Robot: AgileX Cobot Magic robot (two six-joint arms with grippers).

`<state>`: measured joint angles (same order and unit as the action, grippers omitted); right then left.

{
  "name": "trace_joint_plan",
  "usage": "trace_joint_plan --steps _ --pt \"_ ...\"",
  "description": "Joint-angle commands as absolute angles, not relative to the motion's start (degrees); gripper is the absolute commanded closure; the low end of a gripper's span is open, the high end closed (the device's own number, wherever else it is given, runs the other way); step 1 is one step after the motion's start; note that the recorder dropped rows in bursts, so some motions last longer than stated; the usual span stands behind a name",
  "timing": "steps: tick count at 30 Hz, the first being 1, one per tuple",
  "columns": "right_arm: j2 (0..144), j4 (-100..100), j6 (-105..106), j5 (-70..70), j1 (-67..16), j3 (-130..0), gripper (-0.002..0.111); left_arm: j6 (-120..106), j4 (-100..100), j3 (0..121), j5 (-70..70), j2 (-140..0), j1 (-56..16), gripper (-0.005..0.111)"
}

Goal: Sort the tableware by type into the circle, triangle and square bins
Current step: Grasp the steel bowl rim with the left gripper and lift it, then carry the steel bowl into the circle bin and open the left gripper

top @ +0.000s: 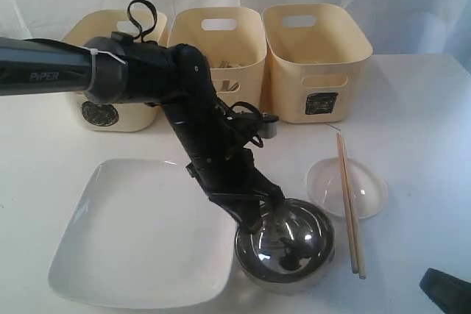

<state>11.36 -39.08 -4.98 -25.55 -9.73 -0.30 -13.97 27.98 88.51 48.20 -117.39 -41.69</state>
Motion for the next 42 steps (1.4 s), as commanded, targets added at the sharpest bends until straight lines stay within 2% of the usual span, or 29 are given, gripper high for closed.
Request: trace_joint_plan --steps 1,11,19,24,42 --pt "11.0 -38.8 -5.0 -25.3 -9.9 0.0 0.108 -15.3 29.0 88.3 49.4 -116.0 -42.0 0.107" --pt "11.0 -38.8 -5.0 -25.3 -9.9 0.0 0.108 -13.1 16.8 88.6 38.9 -107.9 -41.8 0.107" --pt "11.0 -38.8 -5.0 -25.3 -9.9 0.0 0.108 15.5 -23.1 88.6 35.3 -102.7 -41.4 0.107" --pt "11.0 -38.8 -5.0 -25.3 -9.9 0.0 0.108 34.1 -43.4 88.6 35.7 -101.7 -38.4 0.107" --pt "11.0 -38.8 -5.0 -25.3 -9.9 0.0 0.108 50.6 -45.9 88.6 18.1 -100.6 -18.8 0.107"
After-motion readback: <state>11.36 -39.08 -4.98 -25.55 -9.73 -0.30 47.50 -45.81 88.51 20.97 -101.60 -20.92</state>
